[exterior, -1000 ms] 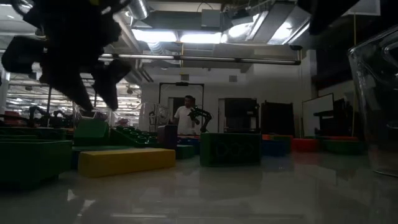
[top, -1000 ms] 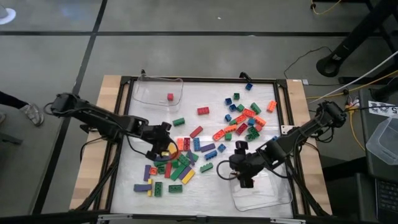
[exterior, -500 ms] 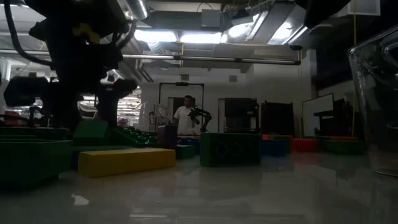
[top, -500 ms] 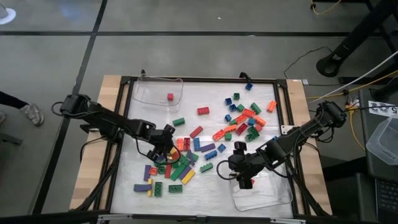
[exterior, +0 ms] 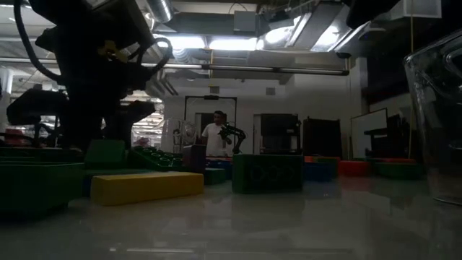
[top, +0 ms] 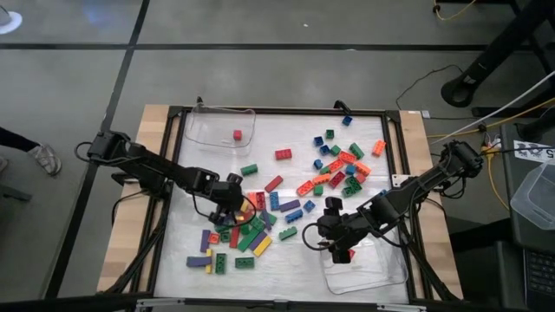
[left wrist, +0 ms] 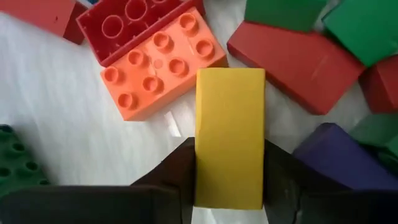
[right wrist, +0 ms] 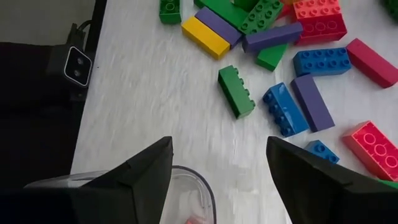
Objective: Sort blocks by size
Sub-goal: Put the rectangular yellow block into the bottom transparent bin
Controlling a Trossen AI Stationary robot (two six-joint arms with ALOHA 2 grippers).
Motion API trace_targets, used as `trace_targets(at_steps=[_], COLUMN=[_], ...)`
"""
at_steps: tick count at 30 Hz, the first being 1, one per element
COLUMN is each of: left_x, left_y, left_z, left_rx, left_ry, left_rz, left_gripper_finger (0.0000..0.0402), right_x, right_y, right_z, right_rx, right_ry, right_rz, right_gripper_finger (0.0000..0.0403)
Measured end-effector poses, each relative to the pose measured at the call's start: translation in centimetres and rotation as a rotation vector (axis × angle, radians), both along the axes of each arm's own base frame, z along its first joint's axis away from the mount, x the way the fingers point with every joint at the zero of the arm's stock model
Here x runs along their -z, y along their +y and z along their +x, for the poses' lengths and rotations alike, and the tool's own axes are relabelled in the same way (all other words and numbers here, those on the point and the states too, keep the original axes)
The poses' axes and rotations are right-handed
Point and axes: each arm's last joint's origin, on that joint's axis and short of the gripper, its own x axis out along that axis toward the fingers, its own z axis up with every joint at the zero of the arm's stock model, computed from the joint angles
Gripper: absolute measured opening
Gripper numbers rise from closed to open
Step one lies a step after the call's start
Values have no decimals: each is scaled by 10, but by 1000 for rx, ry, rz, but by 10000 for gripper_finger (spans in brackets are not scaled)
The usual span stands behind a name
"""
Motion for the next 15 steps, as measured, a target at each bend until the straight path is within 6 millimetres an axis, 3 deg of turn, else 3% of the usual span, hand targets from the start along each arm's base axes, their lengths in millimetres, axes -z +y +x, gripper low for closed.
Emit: trace_targets(at_steps=[6,15], left_x=[-12,-63], left_y=[-2,-8], left_z=[9,46], left_rx=[-108,-171], left_ry=[-49,-296], left_rz=[-66,-173], left_gripper_finger=[116,122], right_x=[-1,-6], right_y=[-4,-5], right_z=[2,7], right_rx=[78,168], right_ry=[-61,-176], right_rz=[-92,-153], right_gripper_finger=[259,259])
